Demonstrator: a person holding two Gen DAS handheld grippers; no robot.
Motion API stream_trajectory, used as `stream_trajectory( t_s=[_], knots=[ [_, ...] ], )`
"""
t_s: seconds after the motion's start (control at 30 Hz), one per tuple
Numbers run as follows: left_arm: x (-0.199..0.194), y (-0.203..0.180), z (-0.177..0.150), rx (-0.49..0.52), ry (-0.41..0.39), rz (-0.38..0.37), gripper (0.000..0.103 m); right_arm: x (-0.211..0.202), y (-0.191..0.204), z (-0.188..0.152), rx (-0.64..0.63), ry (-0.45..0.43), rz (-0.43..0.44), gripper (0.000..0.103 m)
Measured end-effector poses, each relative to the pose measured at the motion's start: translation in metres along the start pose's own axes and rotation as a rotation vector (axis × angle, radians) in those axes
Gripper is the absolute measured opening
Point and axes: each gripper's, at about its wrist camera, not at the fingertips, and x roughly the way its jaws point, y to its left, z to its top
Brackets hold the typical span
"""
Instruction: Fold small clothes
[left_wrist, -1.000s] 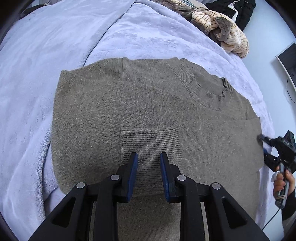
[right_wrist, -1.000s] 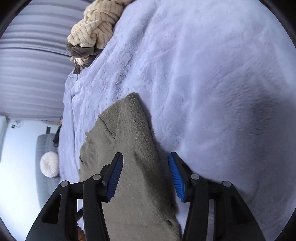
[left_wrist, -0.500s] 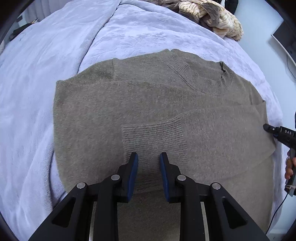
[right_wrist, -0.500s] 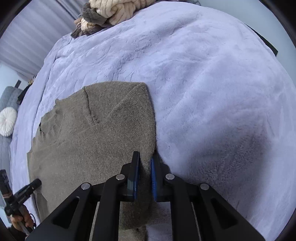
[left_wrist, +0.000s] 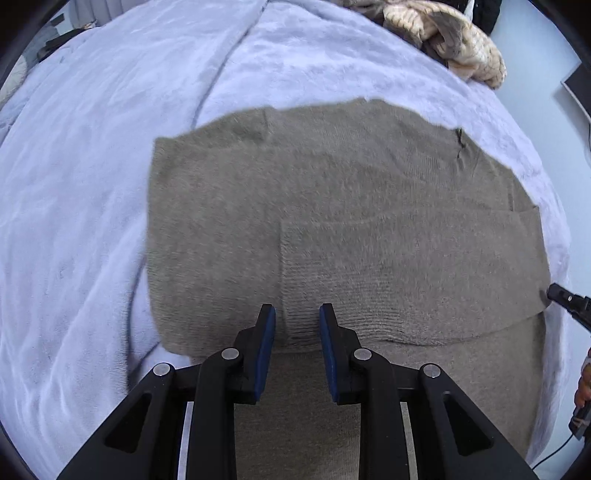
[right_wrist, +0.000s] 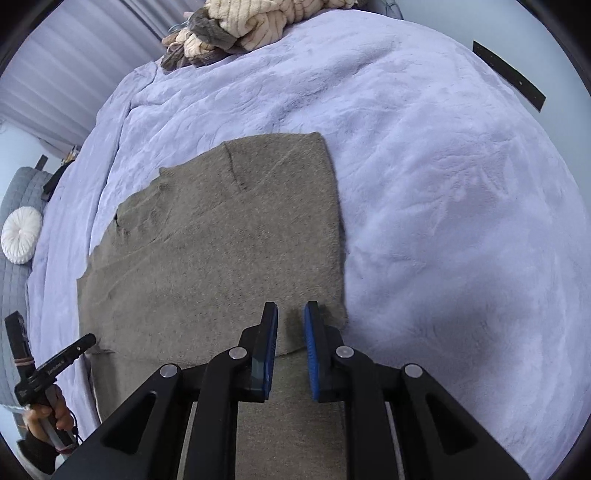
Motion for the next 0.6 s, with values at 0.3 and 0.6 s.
stream_trajectory(
  t_s=[0.3, 0.6],
  knots=[
    [0.008, 0.000, -0.004, -0.005, 0.007, 0.017, 0.026, 0.016, 0.009, 0.000, -0.065, 0.048, -0.041, 0.018],
    [0.005, 0.000, -0.008, -0.006, -0.008, 0.049, 0.026, 0.026, -0.005, -0.002, -0.016, 0.118, -0.052, 0.017]
  ],
)
